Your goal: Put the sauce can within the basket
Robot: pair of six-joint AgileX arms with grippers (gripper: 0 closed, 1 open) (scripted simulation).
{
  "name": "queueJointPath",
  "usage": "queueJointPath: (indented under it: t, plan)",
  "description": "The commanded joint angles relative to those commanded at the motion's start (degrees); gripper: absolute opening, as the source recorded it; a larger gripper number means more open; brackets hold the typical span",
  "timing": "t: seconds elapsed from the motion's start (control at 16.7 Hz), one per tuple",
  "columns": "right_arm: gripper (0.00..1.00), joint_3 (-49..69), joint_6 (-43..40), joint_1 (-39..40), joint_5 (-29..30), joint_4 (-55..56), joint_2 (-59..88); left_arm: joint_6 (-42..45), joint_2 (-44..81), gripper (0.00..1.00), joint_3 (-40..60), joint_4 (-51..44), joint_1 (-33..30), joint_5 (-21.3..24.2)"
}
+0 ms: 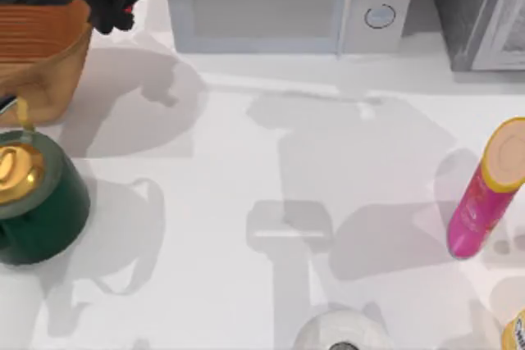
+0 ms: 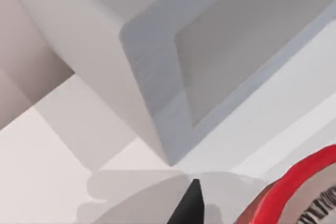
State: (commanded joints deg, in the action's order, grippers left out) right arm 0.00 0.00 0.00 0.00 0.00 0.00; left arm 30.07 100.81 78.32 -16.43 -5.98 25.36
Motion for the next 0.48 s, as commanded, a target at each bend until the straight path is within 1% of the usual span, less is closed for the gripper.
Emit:
queueJointPath:
  t: [0.18,0.3,0.42,0.48]
  plan:
    - [1.0,0.0,0.0,0.0,0.0,0.0,0.0,-12.1,-2.9,0.0,6.5,-8.3,6.3,-8.8]
    - [1.0,0.0,0.0,0.0,0.0,0.0,0.0,-18.4,-4.2,0.0,9.8,-13.6,10.0,-13.9]
    - [1.0,0.0,0.0,0.0,0.0,0.0,0.0,-22.3,-4.9,0.0,12.0,-17.3,12.8,-17.4]
    - [1.0,0.0,0.0,0.0,0.0,0.0,0.0,-23.4,-5.0,0.0,12.7,-18.3,13.7,-18.5]
